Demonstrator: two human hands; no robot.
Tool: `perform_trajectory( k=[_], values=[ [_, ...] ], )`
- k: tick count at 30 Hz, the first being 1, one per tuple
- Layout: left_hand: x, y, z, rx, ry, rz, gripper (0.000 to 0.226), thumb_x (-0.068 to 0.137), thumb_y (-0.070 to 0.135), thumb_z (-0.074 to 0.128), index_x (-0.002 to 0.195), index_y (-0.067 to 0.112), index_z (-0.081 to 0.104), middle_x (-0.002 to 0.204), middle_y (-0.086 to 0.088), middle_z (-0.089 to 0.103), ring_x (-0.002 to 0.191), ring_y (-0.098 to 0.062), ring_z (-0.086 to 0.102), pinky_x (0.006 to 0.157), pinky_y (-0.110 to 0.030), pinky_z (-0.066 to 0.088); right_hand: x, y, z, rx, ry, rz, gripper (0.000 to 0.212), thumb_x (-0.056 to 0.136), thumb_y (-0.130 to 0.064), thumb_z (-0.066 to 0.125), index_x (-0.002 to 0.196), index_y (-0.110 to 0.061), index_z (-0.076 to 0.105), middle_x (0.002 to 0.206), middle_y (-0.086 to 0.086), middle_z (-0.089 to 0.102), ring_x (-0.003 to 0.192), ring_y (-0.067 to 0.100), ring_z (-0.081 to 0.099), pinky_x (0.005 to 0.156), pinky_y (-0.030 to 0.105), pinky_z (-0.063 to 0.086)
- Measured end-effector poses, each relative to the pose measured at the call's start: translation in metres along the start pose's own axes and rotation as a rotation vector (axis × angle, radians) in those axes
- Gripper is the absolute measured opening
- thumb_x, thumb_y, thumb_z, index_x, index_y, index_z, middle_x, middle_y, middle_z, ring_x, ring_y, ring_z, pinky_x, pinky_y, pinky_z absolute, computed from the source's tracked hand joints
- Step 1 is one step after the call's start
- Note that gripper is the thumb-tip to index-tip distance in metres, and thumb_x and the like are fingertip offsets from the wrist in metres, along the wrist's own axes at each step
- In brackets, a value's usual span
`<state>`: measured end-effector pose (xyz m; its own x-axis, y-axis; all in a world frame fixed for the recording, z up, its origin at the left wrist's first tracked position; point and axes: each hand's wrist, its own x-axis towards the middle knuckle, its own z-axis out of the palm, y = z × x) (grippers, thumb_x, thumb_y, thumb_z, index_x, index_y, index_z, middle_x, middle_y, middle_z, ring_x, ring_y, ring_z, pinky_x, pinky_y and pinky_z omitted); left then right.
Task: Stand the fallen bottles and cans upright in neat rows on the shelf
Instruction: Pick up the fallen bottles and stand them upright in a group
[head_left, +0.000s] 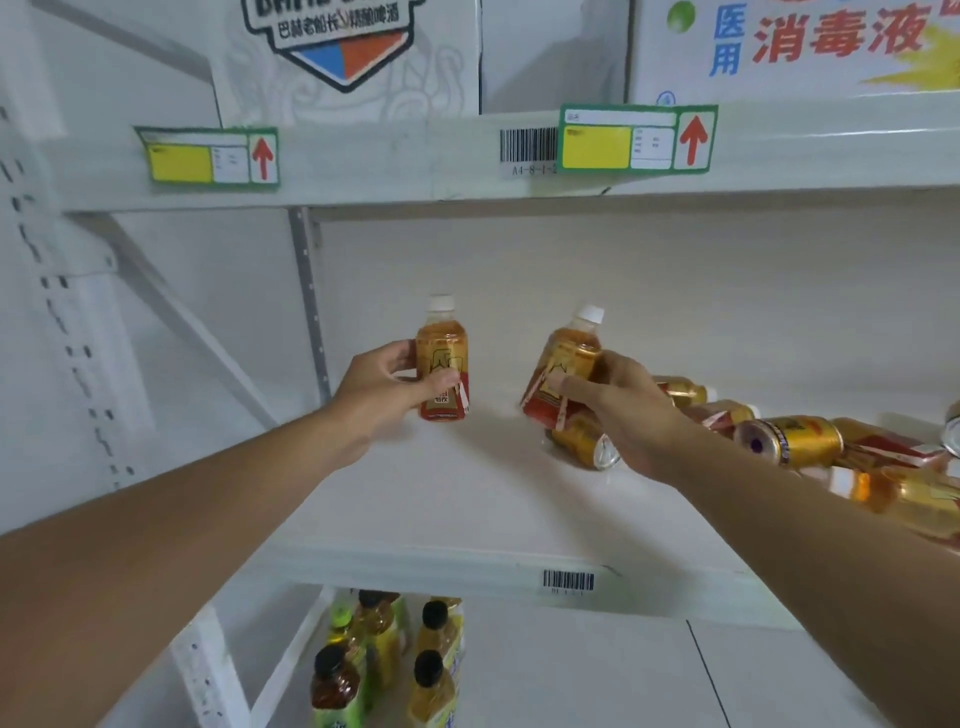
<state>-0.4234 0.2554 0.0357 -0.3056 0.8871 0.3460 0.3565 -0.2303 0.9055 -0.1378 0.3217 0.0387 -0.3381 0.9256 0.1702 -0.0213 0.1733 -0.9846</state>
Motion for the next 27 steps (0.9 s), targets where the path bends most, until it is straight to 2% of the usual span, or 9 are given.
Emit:
perform_trajectory(
  k=[2, 4, 9, 14, 18, 20, 23, 25, 27],
  values=[
    [-0.005, -0.007, -0.015, 0.038, 0.023, 0.0, 0.064, 0.064, 0.051, 0.097, 0.122, 0.032, 0.078, 0.115, 0.018, 0.077, 0.112, 0.001, 0.071, 0.109, -0.041, 0.056, 0.01, 0.003, 0.016, -0.047, -0.04, -0.042, 0.041, 0.098, -0.021, 0.077, 0.135, -0.012, 0.06, 0.124, 0.013, 0.073, 0.11, 0.033, 0.074, 0.097, 0.056, 0.06],
    [-0.008, -0.017, -0.025, 0.076, 0.056, -0.013, 0.063, 0.065, 0.049, 0.097, 0.122, 0.031, 0.077, 0.117, 0.017, 0.076, 0.113, 0.003, 0.07, 0.11, -0.042, 0.055, 0.019, 0.006, 0.033, -0.118, -0.078, -0.131, 0.041, 0.102, -0.019, 0.072, 0.139, -0.012, 0.057, 0.125, 0.01, 0.072, 0.108, 0.026, 0.072, 0.089, 0.037, 0.061],
    [-0.003, -0.037, -0.049, 0.068, 0.102, -0.053, 0.045, 0.081, 0.027, 0.095, 0.121, 0.034, 0.074, 0.132, 0.002, 0.072, 0.132, -0.02, 0.063, 0.115, -0.052, 0.05, 0.045, 0.023, 0.085, -0.16, -0.137, -0.138, 0.036, 0.104, -0.015, 0.067, 0.135, -0.018, 0.049, 0.121, 0.002, 0.065, 0.108, 0.015, 0.065, 0.074, 0.023, 0.053],
    [0.019, -0.059, -0.065, 0.062, 0.085, -0.07, 0.061, 0.086, 0.02, 0.091, 0.142, 0.02, 0.066, 0.14, -0.003, 0.068, 0.134, -0.02, 0.061, 0.115, -0.047, 0.051, 0.076, 0.041, 0.124, -0.247, -0.194, -0.07, 0.048, 0.103, -0.015, 0.067, 0.145, -0.016, 0.043, 0.125, 0.004, 0.063, 0.112, 0.019, 0.065, 0.079, 0.031, 0.056],
    [0.04, -0.076, -0.071, 0.051, 0.055, -0.067, 0.06, 0.089, 0.017, 0.089, 0.144, 0.022, 0.064, 0.122, 0.012, 0.068, 0.11, -0.001, 0.066, 0.077, -0.015, 0.056, 0.1, 0.052, 0.146, -0.286, -0.211, -0.03, 0.051, 0.102, -0.013, 0.068, 0.146, -0.016, 0.042, 0.126, 0.002, 0.063, 0.108, 0.014, 0.064, 0.073, 0.027, 0.054],
    [0.049, -0.087, -0.072, 0.039, 0.039, -0.072, 0.06, 0.09, 0.016, 0.087, 0.145, 0.02, 0.063, 0.12, 0.016, 0.068, 0.104, 0.006, 0.064, 0.067, -0.009, 0.053, 0.11, 0.059, 0.156, -0.278, -0.203, -0.02, 0.049, 0.102, -0.013, 0.068, 0.145, -0.016, 0.043, 0.124, 0.001, 0.062, 0.105, 0.011, 0.064, 0.069, 0.022, 0.053],
    [0.059, -0.104, -0.073, 0.014, 0.031, -0.079, 0.059, 0.09, 0.013, 0.087, 0.144, 0.021, 0.064, 0.123, 0.012, 0.07, 0.107, 0.003, 0.066, 0.074, -0.014, 0.058, 0.122, 0.07, 0.171, -0.264, -0.185, -0.003, 0.05, 0.103, -0.012, 0.067, 0.145, -0.016, 0.042, 0.126, 0.003, 0.062, 0.112, 0.019, 0.066, 0.086, 0.036, 0.062],
    [0.063, -0.116, -0.073, -0.013, 0.041, -0.085, 0.054, 0.089, 0.011, 0.087, 0.137, 0.026, 0.067, 0.123, 0.009, 0.073, 0.112, -0.005, 0.069, 0.088, -0.027, 0.062, 0.128, 0.076, 0.18, -0.247, -0.174, -0.004, 0.049, 0.103, -0.01, 0.065, 0.145, -0.017, 0.041, 0.129, 0.005, 0.062, 0.12, 0.026, 0.064, 0.102, 0.052, 0.057],
    [0.069, -0.125, -0.072, -0.031, 0.04, -0.09, 0.046, 0.091, 0.011, 0.085, 0.127, 0.033, 0.068, 0.124, 0.006, 0.075, 0.116, -0.011, 0.071, 0.101, -0.037, 0.06, 0.135, 0.08, 0.187, -0.234, -0.177, -0.025, 0.05, 0.103, -0.008, 0.064, 0.146, -0.018, 0.041, 0.13, 0.005, 0.061, 0.124, 0.027, 0.063, 0.105, 0.055, 0.054]
  ],
)
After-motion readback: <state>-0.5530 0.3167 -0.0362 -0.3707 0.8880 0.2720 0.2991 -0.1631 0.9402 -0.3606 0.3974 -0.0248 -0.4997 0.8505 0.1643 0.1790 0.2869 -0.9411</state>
